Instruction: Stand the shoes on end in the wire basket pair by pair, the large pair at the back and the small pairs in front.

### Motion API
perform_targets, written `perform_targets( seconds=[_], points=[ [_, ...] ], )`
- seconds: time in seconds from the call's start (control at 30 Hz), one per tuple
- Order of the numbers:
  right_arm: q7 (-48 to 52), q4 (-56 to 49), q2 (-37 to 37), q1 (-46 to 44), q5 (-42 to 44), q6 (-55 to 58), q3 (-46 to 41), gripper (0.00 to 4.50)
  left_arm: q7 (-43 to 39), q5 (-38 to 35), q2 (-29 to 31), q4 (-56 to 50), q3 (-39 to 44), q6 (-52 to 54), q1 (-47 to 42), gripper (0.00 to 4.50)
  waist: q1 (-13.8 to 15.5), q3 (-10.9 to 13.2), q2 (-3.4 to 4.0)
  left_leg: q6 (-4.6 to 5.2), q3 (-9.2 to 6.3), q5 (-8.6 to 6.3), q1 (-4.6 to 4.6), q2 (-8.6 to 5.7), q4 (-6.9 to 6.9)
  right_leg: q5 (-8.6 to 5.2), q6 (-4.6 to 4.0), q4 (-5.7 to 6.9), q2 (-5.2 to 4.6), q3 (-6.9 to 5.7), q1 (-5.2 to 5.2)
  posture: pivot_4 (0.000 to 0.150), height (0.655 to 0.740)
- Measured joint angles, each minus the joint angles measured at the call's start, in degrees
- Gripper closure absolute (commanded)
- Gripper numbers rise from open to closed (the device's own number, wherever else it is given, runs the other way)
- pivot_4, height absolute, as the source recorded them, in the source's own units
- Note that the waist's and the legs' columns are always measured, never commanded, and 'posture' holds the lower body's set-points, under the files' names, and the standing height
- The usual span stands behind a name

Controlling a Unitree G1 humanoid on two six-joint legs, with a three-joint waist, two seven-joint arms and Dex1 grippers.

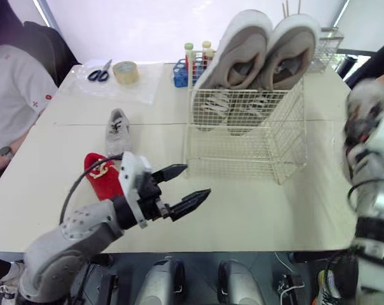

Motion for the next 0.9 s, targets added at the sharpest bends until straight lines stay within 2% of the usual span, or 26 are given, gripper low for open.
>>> perform_targets(
  seconds=[0.1,0.2,0.37,0.47,0.6,0.77,0.9],
  points=[
    [4.2,0.0,-3.9,-11.9,0.4,-4.4,1.3,2.68,0.5,-5.9,3.3,2.3,3.2,0.5,-0.9,0.00,-0.2,0.0,-0.17,0.01,-0.06,-0.02,0.03,0.10,-0.10,-0.01,0.03,-0.04,0.15,-0.02,0.03,0.150,0.7371],
    [15.7,2.7,-4.8,-24.4,3.5,-6.1,6.6,2.68,1.6,-13.3,9.3,4.8,8.3,1.4,-0.5,0.00,-1.0,0.2,-0.26,0.11,-0.05,-0.08,0.00,0.12,-0.09,-0.06,-0.09,-0.06,0.14,0.00,0.01,0.150,0.7371],
    [35.5,2.3,-2.5,-35.5,11.7,-2.0,13.4,2.68,1.6,-23.2,16.0,8.7,20.5,1.8,4.9,0.00,-1.3,0.2,-0.34,0.11,-0.03,-0.11,0.00,0.12,-0.11,-0.06,-0.12,-0.08,-0.08,-0.07,0.00,0.150,0.7371],
    [50.7,0.8,-0.1,-37.4,16.3,1.9,19.9,2.68,1.9,-26.7,19.7,15.4,31.9,2.0,7.2,0.00,-1.3,0.2,-0.39,0.13,-0.03,-0.14,-0.03,0.12,-0.11,-0.06,-0.12,-0.05,-0.13,-0.10,-0.06,0.150,0.7371],
    [68.9,-0.3,1.2,-37.6,18.7,4.3,27.7,2.68,0.1,-31.5,24.2,18.5,42.2,4.2,9.4,0.00,-0.9,0.2,-0.46,0.06,-0.04,-0.28,-0.05,-0.05,-0.10,-0.07,-0.13,-0.19,-0.36,-0.18,-0.21,0.150,0.7371],
    [81.8,0.5,3.4,-37.8,16.4,-0.3,33.2,2.68,-1.0,-41.5,26.0,17.8,44.6,6.4,10.2,0.00,-1.0,0.3,-0.47,-0.22,-0.01,-0.22,-0.05,-0.17,-0.11,-0.05,-0.15,-0.30,-0.47,-0.12,-0.23,0.150,0.7371],
    [84.2,1.7,6.5,-37.8,14.1,-4.0,34.1,2.68,-0.7,-43.7,26.7,16.8,40.9,4.9,4.5,0.00,-1.0,0.3,-0.49,-0.44,0.02,-0.12,-0.05,-0.17,-0.25,-0.05,-0.15,-0.13,-0.46,-0.06,-0.40,0.150,0.7371]
  ],
)
